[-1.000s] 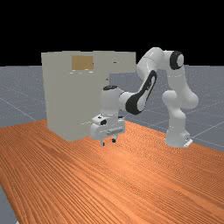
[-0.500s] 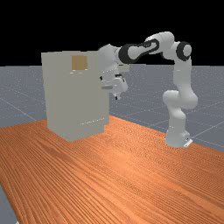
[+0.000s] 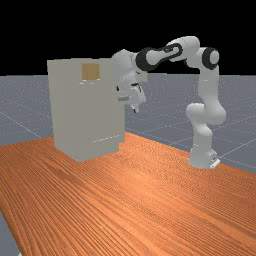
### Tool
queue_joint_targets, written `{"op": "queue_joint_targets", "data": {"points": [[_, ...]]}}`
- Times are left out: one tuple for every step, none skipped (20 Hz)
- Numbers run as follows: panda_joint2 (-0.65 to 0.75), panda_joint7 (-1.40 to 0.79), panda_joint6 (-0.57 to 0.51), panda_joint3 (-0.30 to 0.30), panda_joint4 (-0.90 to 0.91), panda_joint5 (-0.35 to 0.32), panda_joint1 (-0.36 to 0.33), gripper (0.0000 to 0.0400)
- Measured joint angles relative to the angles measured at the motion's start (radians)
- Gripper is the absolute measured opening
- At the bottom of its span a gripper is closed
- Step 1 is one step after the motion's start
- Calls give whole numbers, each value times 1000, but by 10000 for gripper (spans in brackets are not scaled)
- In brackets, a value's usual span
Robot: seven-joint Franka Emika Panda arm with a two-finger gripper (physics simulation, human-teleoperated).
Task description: Close the drawer
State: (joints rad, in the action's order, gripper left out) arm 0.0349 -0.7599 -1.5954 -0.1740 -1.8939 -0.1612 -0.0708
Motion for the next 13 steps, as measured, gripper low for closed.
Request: {"op": "queue_joint_targets", "data": {"points": [[-4, 0, 7, -2, 10, -2, 0, 0], [-8, -1, 15, -4, 21, -3, 0, 0], [-12, 0, 25, -7, 34, -2, 0, 0], [-15, 0, 32, -10, 45, -1, -1, 0], [-15, 2, 34, -17, 54, 2, -2, 0], [-16, 3, 35, -27, 61, 6, -6, 0], [-15, 4, 33, -40, 67, 9, -13, 0], [-14, 5, 30, -54, 72, 16, -23, 0], [-11, 9, 27, -72, 76, 34, -34, 0], [-7, 15, 25, -92, 78, 54, -49, 0], [-4, 25, 24, -112, 79, 75, -65, 0], [-2, 36, 22, -132, 80, 89, -83, 0], [-2, 51, 19, -152, 82, 98, -100, 0]]}}
